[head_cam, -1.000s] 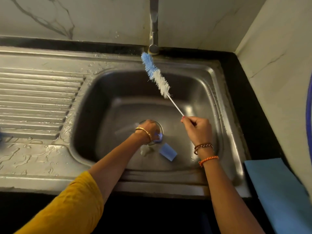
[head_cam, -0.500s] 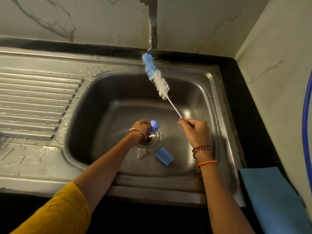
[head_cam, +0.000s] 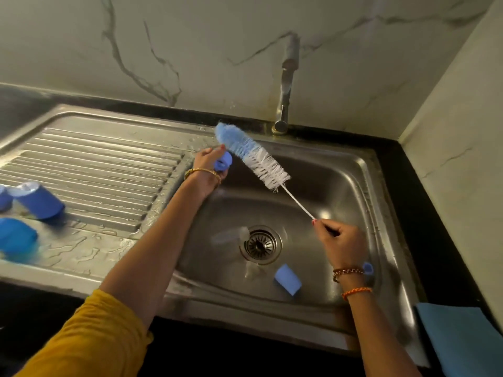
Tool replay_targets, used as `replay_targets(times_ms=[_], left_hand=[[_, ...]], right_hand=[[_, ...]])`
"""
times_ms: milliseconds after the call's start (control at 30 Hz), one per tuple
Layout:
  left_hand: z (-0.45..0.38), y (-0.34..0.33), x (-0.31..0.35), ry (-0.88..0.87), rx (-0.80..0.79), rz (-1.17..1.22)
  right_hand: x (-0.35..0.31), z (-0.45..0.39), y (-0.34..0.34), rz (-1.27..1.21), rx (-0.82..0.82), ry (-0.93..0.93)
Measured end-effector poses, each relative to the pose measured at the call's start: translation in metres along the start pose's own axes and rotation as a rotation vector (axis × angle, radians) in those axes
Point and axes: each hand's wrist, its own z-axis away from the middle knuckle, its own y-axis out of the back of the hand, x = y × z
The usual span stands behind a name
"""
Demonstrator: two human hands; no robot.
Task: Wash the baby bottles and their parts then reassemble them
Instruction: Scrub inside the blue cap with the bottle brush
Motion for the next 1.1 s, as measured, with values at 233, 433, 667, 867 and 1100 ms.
replay_targets(times_ms=[233,433,667,867,1100], left_hand=[[-0.011,0.009,0.032,-0.104,0.243,-0.068],[-0.016,0.006,0.040,-0.084,0.280,-0.142],[-0.024,0.014,0.037,-0.309,0.143,-0.468],[-0.021,0.020,0.029,-0.440,0.073,-0.560],[-0.017,0.017,0.030,-0.555,-0.104,-0.658]], right_hand=[[-0.008,0.009,0.003,0.054,0.137,0.218],[-0.005,0.010,0.005,0.188,0.119,0.416],[-0.002,0.006,0.003,0.322,0.160,0.623],[-0.001,0.009,0.002,0.332,0.127,0.630],[-0.030,0.009,0.005,-0.390,-0.694,-0.514]])
